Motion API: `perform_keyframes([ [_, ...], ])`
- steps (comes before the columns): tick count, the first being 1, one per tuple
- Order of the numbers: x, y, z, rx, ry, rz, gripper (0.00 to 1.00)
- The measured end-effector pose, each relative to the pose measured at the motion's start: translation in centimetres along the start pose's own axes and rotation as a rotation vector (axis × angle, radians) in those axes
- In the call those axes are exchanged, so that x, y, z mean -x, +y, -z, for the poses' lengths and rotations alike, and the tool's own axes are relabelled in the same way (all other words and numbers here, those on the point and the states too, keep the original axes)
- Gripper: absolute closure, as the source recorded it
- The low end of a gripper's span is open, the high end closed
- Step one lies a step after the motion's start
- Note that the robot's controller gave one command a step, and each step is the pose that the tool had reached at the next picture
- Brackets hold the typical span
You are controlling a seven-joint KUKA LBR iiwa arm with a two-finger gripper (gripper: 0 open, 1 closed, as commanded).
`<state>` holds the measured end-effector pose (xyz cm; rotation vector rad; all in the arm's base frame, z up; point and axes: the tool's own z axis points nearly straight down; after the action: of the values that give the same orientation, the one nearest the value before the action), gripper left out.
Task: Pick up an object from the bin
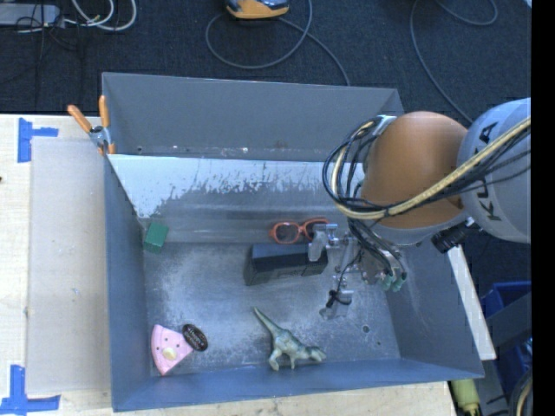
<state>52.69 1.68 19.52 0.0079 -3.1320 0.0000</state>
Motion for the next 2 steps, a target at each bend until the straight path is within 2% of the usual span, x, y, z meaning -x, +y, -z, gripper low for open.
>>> perform_keyframes([
  [1,0.1,0.0,0.4,0.000,-0.007,0.000,0.00],
  [2,3.8,-1.6,-1.2,0.000,-0.005,0.030,0.00],
])
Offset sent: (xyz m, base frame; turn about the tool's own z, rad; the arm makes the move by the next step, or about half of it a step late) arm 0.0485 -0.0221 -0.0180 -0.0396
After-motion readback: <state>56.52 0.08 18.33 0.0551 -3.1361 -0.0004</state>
